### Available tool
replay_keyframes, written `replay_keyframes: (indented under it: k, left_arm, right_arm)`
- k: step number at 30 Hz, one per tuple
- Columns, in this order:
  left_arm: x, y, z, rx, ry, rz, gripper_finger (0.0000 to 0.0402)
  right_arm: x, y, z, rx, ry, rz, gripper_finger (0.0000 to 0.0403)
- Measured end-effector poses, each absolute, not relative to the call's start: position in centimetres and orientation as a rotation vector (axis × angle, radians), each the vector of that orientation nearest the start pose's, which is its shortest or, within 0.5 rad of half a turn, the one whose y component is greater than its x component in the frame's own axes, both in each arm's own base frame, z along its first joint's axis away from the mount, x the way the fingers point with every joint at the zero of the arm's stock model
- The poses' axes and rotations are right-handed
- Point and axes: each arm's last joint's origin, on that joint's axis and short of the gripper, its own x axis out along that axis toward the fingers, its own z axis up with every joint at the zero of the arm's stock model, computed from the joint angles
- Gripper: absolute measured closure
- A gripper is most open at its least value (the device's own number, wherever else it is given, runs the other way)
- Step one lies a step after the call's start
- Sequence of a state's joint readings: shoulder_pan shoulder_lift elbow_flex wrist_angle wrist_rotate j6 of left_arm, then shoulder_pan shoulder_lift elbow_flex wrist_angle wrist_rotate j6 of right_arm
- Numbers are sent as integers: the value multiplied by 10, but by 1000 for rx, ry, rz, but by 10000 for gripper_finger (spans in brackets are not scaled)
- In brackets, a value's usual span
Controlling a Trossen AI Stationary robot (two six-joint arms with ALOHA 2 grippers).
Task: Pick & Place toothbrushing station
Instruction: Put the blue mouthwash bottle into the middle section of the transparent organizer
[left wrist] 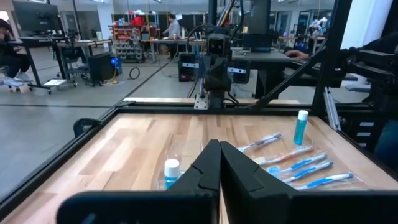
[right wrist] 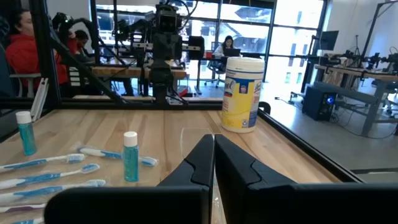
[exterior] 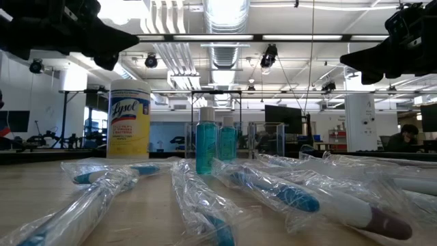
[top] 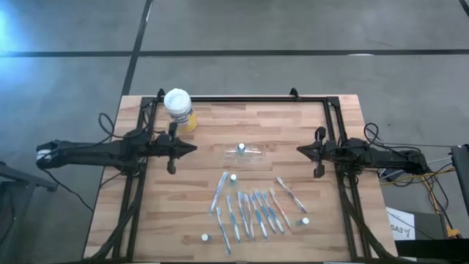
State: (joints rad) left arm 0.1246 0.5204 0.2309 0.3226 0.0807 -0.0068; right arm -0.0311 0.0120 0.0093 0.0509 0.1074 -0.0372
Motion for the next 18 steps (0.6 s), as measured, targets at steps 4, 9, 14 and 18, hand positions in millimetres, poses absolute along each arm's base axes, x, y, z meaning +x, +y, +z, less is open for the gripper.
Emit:
replay_keyframes:
  k: [4,9,14,18]
  left_arm:
    - [135,15,218,-13,-29,43,395]
    - [132,14,201,-16,-10,43,398]
    - [128,14,181,-20,-8,43,394]
    - [125,13,174,-36,-10,43,399]
  right_arm:
    - [97,-6,171,-35,-46,-140,394]
    - [97,-7,171,-57,-49,-161,394]
    - [97,-9,171,-51,-48,-227,394]
    - [97,-9,171,-51,-49,-235,394]
